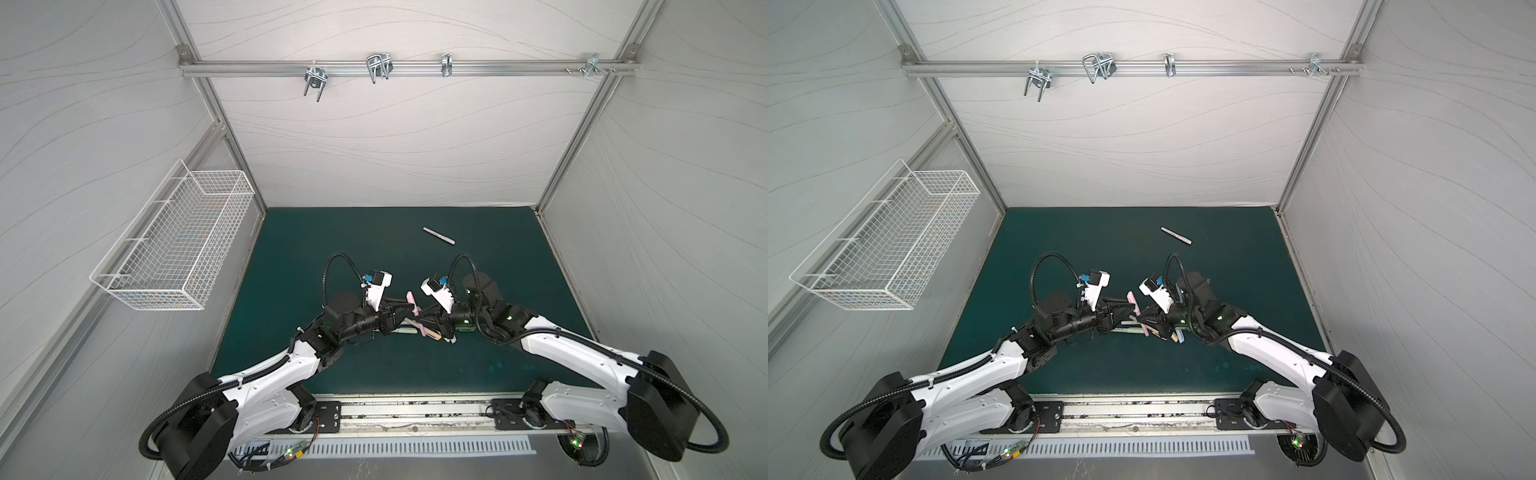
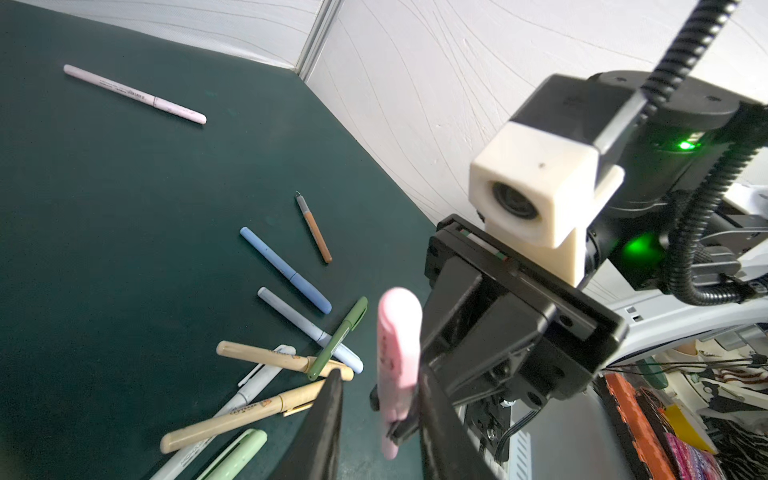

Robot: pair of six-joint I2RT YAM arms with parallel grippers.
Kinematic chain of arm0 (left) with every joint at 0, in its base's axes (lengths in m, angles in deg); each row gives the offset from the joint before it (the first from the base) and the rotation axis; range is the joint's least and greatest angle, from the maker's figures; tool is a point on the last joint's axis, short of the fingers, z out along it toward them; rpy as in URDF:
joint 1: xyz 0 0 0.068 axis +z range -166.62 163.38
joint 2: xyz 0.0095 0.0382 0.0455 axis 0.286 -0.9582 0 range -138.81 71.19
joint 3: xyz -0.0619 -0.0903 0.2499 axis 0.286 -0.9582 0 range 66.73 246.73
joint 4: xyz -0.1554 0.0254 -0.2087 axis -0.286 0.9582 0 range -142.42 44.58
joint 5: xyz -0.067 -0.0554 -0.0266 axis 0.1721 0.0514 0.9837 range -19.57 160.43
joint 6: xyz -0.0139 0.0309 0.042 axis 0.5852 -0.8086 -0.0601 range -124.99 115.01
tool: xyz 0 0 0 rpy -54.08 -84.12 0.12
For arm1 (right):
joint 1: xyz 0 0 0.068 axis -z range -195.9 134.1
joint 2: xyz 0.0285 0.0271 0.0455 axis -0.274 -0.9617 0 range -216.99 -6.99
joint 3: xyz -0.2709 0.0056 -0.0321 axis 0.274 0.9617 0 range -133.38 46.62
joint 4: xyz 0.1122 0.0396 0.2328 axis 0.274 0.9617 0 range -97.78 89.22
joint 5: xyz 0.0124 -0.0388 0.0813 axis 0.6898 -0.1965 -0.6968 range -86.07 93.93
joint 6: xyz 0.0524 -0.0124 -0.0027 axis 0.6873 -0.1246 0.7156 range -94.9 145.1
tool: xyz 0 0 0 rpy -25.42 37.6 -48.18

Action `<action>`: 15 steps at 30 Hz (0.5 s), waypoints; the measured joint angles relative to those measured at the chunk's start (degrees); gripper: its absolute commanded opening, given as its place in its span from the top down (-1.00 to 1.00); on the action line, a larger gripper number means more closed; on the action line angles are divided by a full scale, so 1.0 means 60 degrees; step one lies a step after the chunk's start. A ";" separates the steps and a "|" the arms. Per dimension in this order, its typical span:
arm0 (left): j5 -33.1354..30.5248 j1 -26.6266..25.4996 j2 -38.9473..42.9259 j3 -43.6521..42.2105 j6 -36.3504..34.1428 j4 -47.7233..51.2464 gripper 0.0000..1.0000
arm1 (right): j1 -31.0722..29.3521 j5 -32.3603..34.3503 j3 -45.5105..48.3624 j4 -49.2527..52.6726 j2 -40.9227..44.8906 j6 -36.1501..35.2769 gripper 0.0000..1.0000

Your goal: Open the pen caps

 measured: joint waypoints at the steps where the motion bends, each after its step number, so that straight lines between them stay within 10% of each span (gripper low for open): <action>1: 0.0011 -0.0007 -0.0040 0.0018 0.0007 -0.0011 0.40 | -0.0033 0.0004 0.0000 0.0007 -0.0007 -0.0007 0.96; 15: 0.0025 -0.0087 -0.0131 0.0091 0.0062 -0.0062 0.75 | -0.0291 0.0084 0.0000 0.0007 -0.0189 -0.0186 0.95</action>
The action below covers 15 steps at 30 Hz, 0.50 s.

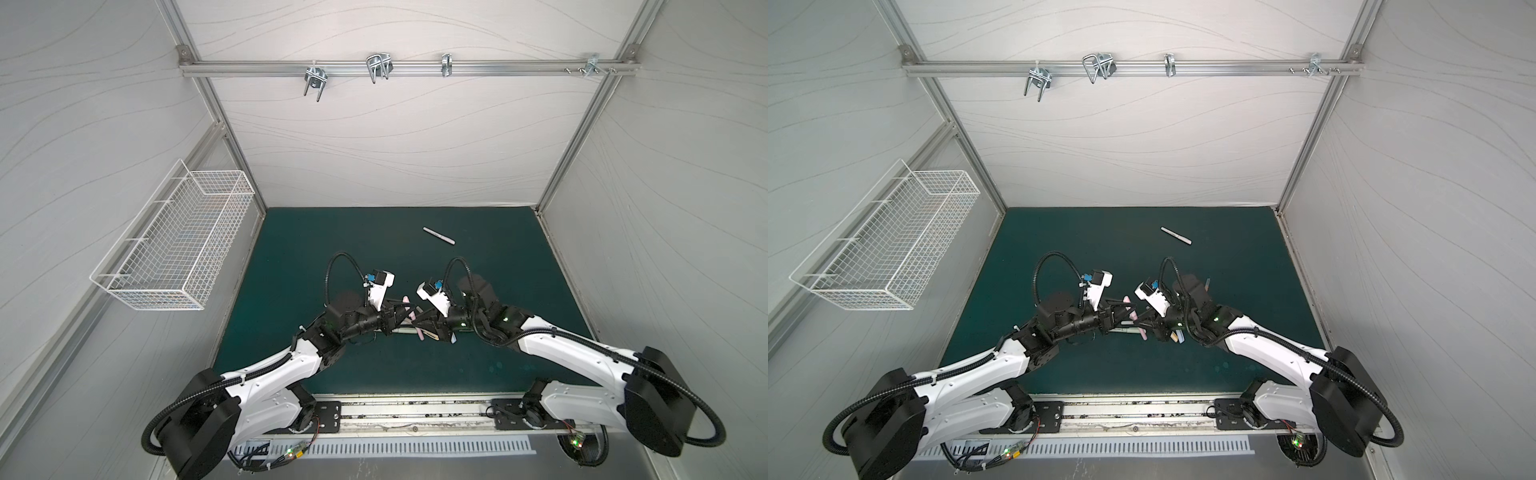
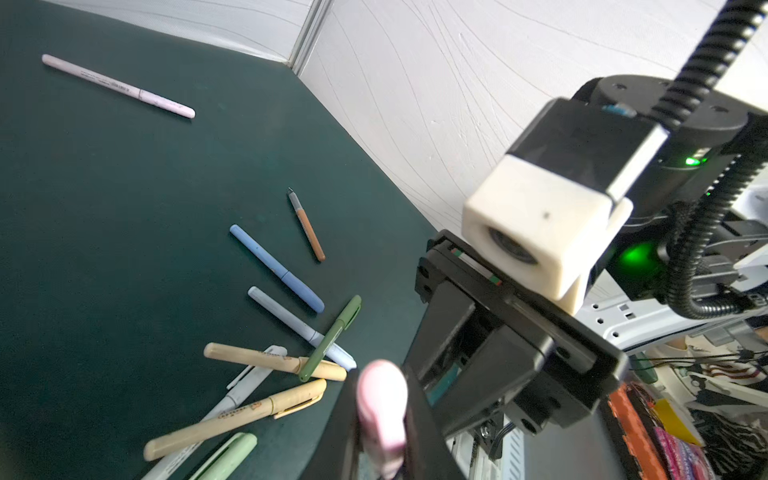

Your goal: Open the pen caps

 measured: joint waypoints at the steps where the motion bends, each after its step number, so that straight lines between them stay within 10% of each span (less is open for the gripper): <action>1: 0.0000 0.0000 0.0000 0.0000 -0.0004 0.0007 0.79 | -0.0007 0.0011 0.0000 0.0000 0.0000 -0.0007 0.94; 15: -0.0488 0.0000 0.0233 -0.0004 0.0215 -0.0113 1.00 | 0.0474 -0.0324 0.0302 -0.0321 0.0401 0.0200 0.03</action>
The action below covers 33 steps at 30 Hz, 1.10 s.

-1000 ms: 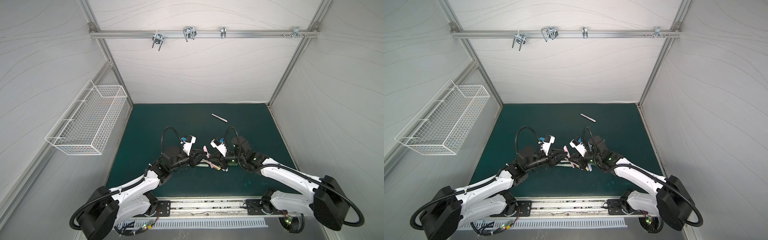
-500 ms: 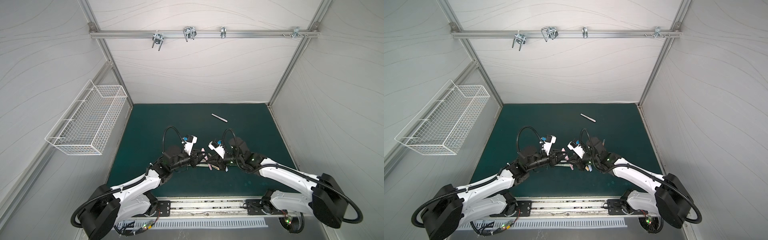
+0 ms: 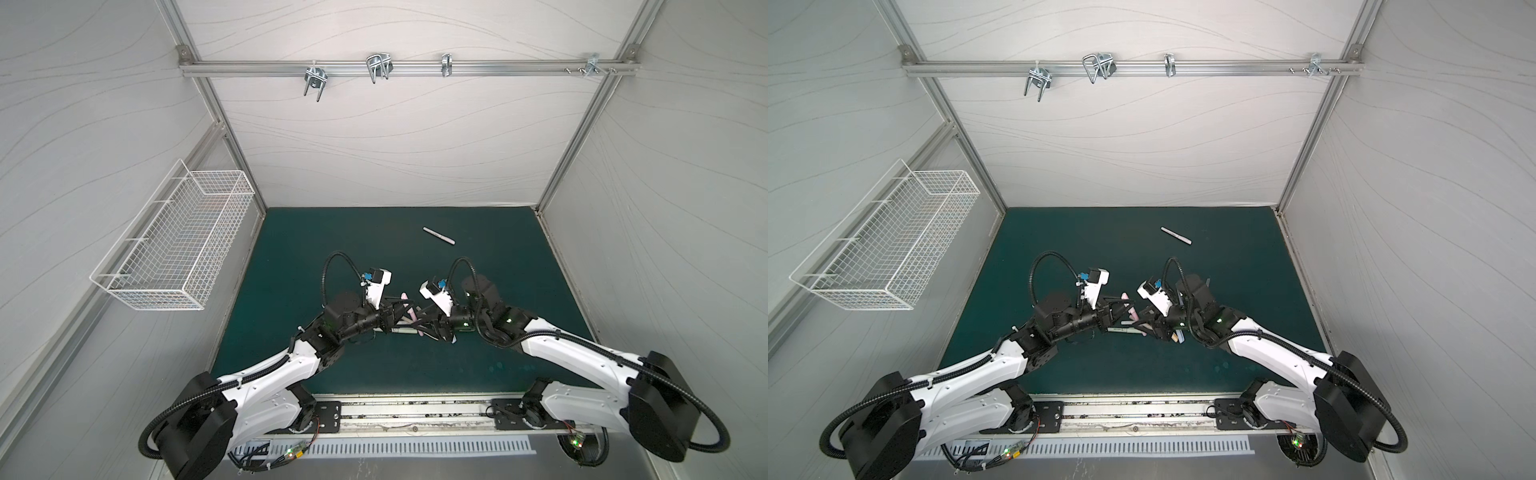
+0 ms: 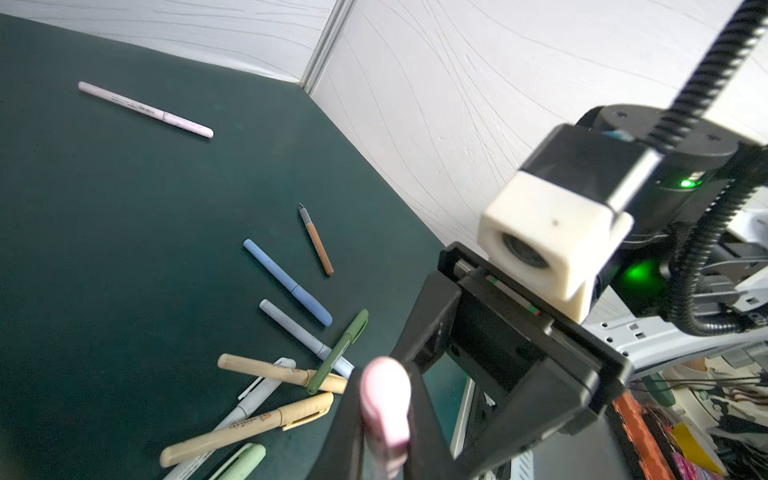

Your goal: Open the pen caps

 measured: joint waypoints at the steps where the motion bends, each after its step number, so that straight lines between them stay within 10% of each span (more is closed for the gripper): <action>1: -0.0047 0.0000 0.0000 0.0000 0.0066 -0.0055 1.00 | 0.0127 -0.0120 0.0084 -0.0087 0.0062 0.0095 0.03; 17: -0.0146 0.0000 -0.0160 -0.0040 0.0637 -0.0641 1.00 | 0.0517 -0.1661 0.0565 -0.1825 -0.0321 0.1111 0.27; 27: 0.0117 0.0000 -0.0251 -0.0051 0.0874 -0.1038 0.99 | 0.0532 -0.1814 0.0568 -0.2259 -0.0576 0.1293 0.84; 33: 0.0131 0.0000 -0.0291 -0.0051 0.0969 -0.1078 0.58 | 0.0532 -0.1865 0.0568 -0.2266 -0.0594 0.1249 1.00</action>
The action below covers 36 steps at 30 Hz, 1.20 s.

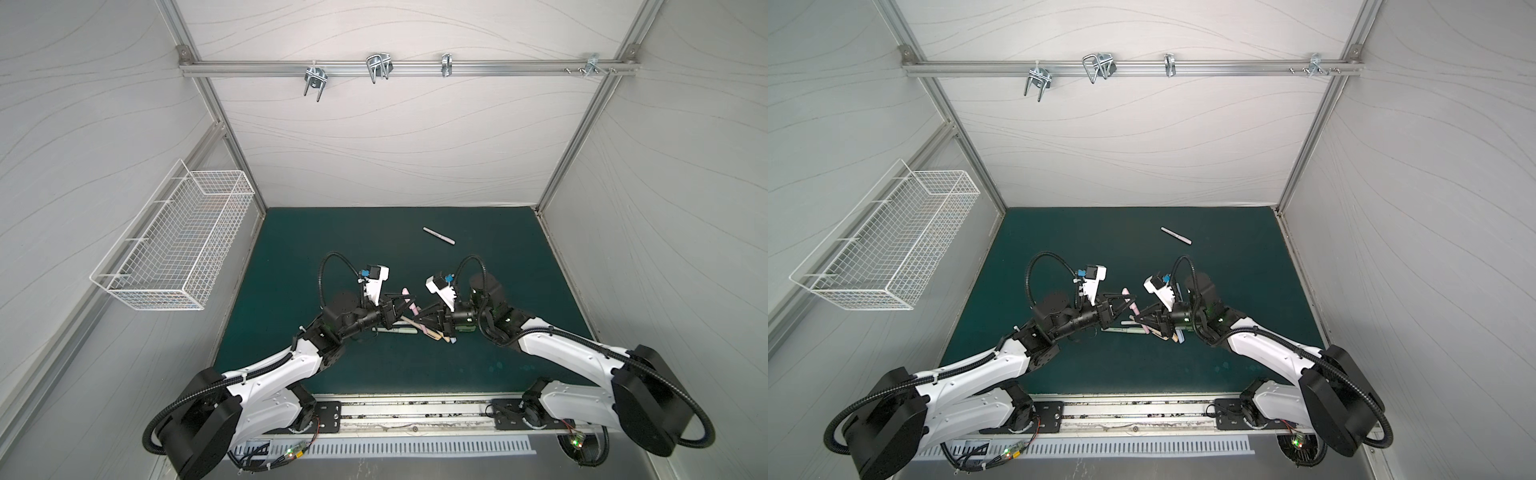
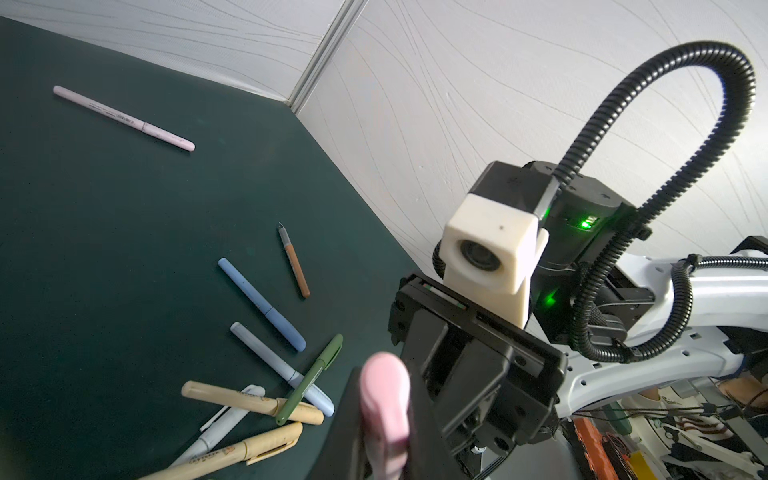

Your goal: Open the pen caps

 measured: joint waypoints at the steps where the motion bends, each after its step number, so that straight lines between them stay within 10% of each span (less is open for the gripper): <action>1: 0.0000 0.0000 0.0000 0.0000 -0.0011 0.0004 0.54 | 0.0000 -0.0004 0.0000 0.0004 0.0000 0.0011 1.00; 23: 0.0069 0.0004 -0.0193 0.0007 -0.0084 0.0018 1.00 | -0.0040 0.0095 0.0000 0.0087 -0.0087 -0.0007 1.00; 36: -0.0783 -0.0011 0.0015 -0.0142 -0.0171 0.0506 1.00 | -0.1024 0.2521 -0.0091 0.0688 0.0109 -0.0583 1.00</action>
